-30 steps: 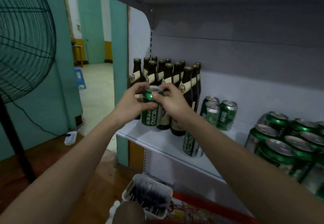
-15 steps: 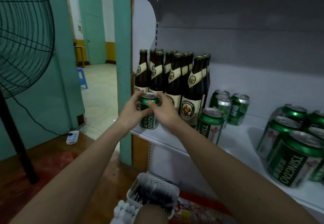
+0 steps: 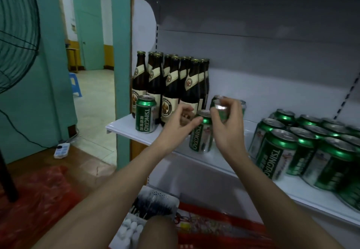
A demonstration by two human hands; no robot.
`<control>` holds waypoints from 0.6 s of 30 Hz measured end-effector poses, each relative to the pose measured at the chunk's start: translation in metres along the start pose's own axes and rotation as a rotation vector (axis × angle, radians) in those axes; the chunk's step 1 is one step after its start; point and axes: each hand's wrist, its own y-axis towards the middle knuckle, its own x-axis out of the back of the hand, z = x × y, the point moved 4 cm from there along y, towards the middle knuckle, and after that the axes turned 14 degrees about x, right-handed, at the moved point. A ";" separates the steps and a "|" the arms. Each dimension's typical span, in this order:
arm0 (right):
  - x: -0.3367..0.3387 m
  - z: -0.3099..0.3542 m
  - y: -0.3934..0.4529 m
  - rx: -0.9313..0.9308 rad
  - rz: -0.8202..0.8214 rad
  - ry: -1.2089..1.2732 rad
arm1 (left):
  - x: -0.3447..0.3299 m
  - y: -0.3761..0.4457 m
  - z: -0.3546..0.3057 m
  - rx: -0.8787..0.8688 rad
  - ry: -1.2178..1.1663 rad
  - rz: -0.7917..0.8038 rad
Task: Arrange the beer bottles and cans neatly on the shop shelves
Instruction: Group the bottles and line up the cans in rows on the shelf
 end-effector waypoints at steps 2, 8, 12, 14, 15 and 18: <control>0.006 -0.021 -0.015 -0.157 0.102 0.076 | -0.010 0.000 0.005 0.038 -0.023 -0.011; -0.007 -0.053 -0.048 -0.378 0.376 0.315 | -0.017 -0.001 0.028 0.107 0.056 0.036; -0.013 -0.051 -0.045 -0.293 0.434 0.256 | -0.008 -0.003 0.037 0.120 0.069 -0.007; -0.018 -0.045 -0.044 -0.265 0.452 0.230 | -0.002 -0.006 0.038 0.107 0.106 -0.042; -0.021 -0.043 -0.043 -0.261 0.459 0.236 | 0.002 -0.007 0.040 0.098 0.135 -0.075; -0.035 -0.035 -0.041 -0.254 0.455 0.267 | 0.018 -0.010 0.045 0.077 0.182 -0.184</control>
